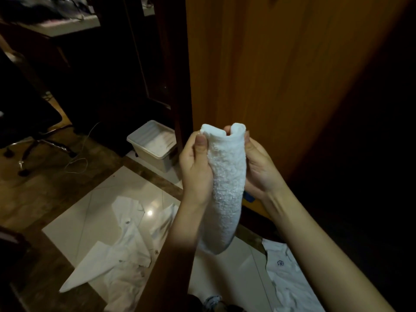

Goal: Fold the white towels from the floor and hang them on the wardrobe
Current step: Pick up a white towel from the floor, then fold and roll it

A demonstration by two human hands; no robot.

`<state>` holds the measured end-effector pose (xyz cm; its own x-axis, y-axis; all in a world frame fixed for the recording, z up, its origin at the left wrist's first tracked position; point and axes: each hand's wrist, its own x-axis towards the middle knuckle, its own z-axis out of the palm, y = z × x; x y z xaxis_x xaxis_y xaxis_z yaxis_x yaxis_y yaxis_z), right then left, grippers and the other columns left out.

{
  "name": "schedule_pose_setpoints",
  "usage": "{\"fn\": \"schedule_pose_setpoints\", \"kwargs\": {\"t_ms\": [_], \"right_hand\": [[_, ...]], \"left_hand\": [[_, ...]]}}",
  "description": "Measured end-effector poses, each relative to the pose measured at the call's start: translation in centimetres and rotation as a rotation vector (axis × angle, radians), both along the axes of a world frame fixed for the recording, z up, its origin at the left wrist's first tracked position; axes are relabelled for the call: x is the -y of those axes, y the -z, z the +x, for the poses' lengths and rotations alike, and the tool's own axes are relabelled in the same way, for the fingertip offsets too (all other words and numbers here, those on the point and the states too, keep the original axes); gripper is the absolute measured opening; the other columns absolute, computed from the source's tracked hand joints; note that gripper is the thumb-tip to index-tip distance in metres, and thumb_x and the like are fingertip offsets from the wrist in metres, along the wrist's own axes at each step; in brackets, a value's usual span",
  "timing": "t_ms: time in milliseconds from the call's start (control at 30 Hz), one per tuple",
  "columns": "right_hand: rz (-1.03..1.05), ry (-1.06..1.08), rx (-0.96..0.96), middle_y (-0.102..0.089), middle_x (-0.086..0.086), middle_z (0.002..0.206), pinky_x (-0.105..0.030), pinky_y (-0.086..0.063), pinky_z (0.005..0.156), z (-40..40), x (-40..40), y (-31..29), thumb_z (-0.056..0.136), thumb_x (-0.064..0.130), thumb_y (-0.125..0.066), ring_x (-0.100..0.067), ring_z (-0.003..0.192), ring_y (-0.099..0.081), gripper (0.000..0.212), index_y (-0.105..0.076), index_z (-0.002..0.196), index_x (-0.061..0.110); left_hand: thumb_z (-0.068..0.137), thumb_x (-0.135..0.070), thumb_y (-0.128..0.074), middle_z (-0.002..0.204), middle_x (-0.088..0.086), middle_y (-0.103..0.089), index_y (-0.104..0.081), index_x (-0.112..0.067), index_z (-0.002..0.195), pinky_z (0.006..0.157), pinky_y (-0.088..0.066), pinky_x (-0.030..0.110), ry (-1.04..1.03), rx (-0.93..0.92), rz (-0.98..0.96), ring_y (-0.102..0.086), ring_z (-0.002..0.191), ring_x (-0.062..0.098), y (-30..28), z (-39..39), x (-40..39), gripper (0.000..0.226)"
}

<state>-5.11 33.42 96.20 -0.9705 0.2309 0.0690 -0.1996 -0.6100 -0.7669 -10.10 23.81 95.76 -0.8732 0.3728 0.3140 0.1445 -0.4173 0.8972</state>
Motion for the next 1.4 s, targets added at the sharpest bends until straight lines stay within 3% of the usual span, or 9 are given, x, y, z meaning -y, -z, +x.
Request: {"fn": "schedule_pose_setpoints", "kwargs": {"t_ms": [67, 233, 500, 733, 867, 1000, 1100, 1233, 1400], "right_hand": [[-0.035, -0.013, -0.030, -0.068, -0.004, 0.094, -0.027, -0.053, 0.083, -0.2, 0.1, 0.0, 0.078, 0.041, -0.068, -0.014, 0.088, -0.065, 0.028, -0.075, 0.094, 0.018], [-0.032, 0.033, -0.026, -0.065, -0.004, 0.090, -0.026, -0.052, 0.079, -0.1, 0.3, -0.4, 0.089, 0.028, -0.049, -0.014, 0.084, -0.063, 0.025, -0.071, 0.088, 0.017], [0.035, 0.056, -0.051, -0.071, 0.000, 0.090, -0.023, -0.055, 0.074, -0.1, -0.3, -1.5, 0.088, 0.025, -0.043, -0.010, 0.084, -0.067, 0.023, -0.060, 0.096, 0.011], [0.042, 0.303, -0.068, -0.070, -0.005, 0.096, -0.025, -0.056, 0.080, -2.4, -0.9, -3.5, 0.097, 0.012, -0.046, -0.015, 0.088, -0.068, 0.017, -0.062, 0.102, 0.010], [0.015, 0.399, -0.088, -0.055, -0.014, 0.132, -0.040, -0.049, 0.099, -3.8, -1.5, -4.7, 0.085, 0.014, -0.063, -0.027, 0.118, -0.057, 0.034, -0.060, 0.118, 0.022], [-0.114, 0.498, -0.070, -0.051, -0.013, 0.136, -0.039, -0.050, 0.097, -4.2, -2.8, -6.6, 0.088, 0.000, -0.061, -0.029, 0.123, -0.054, 0.061, -0.039, 0.140, 0.020], [-0.154, 0.532, -0.117, -0.050, -0.013, 0.136, -0.029, -0.058, 0.078, -4.1, -3.2, -8.0, 0.077, 0.003, -0.067, -0.026, 0.113, -0.060, 0.075, -0.036, 0.143, 0.017], [-0.113, 0.619, -0.105, -0.056, -0.010, 0.127, -0.027, -0.058, 0.072, -3.8, -4.1, -8.9, 0.086, 0.002, -0.063, -0.020, 0.103, -0.064, 0.051, -0.045, 0.129, 0.022], [0.186, 0.909, 0.132, -0.062, -0.007, 0.119, -0.030, -0.055, 0.084, -3.2, -5.7, -7.5, 0.096, 0.017, -0.054, -0.020, 0.107, -0.063, 0.014, -0.056, 0.104, 0.028]], "left_hand": [[0.069, -0.078, -0.054, 0.073, -0.010, -0.060, -0.068, -0.036, 0.076, 0.072, -0.044, 0.034, 0.003, 0.001, 0.003, -0.055, 0.077, 0.016, 0.0, -0.3, -0.1, 0.044], [0.072, -0.075, -0.056, 0.070, -0.006, -0.055, -0.064, -0.032, 0.070, 0.069, -0.041, 0.037, -0.030, 0.049, 0.036, -0.050, 0.073, 0.020, 0.2, -0.9, -0.5, 0.044], [0.102, -0.030, -0.037, 0.073, -0.008, -0.057, -0.059, -0.020, 0.082, 0.069, -0.044, 0.025, -0.006, 0.075, -0.001, -0.053, 0.072, 0.009, -0.4, -2.4, -2.0, 0.031], [0.101, -0.004, -0.039, 0.079, -0.005, -0.060, -0.055, -0.014, 0.089, 0.066, -0.049, 0.014, 0.112, 0.015, -0.106, -0.061, 0.070, -0.005, -3.7, -2.5, -3.9, 0.023], [0.100, -0.046, -0.023, 0.111, 0.010, -0.062, -0.057, -0.014, 0.108, 0.100, -0.045, 0.030, 0.198, 0.109, -0.108, -0.059, 0.106, 0.017, -5.3, -2.6, -4.9, 0.048], [0.043, -0.099, -0.028, 0.127, 0.015, -0.059, -0.056, -0.024, 0.110, 0.109, -0.039, 0.032, 0.297, -0.151, -0.134, -0.053, 0.124, 0.016, -6.2, -2.6, -5.4, 0.105], [0.053, -0.094, -0.030, 0.103, -0.007, -0.062, -0.051, -0.029, 0.102, 0.089, -0.047, 0.013, 0.316, -0.370, -0.141, -0.055, 0.096, -0.020, -6.7, -3.1, -5.6, 0.084], [0.064, -0.067, -0.069, 0.097, -0.014, -0.069, -0.059, -0.021, 0.108, 0.080, -0.049, 0.016, 0.460, -0.419, -0.139, -0.064, 0.095, -0.002, -8.4, -4.4, -6.5, 0.065], [0.073, -0.039, -0.078, 0.089, -0.011, -0.063, -0.055, -0.023, 0.097, 0.065, -0.047, 0.014, 0.185, -0.381, -0.294, -0.063, 0.079, -0.002, -9.9, -4.5, -8.5, 0.037]]}}
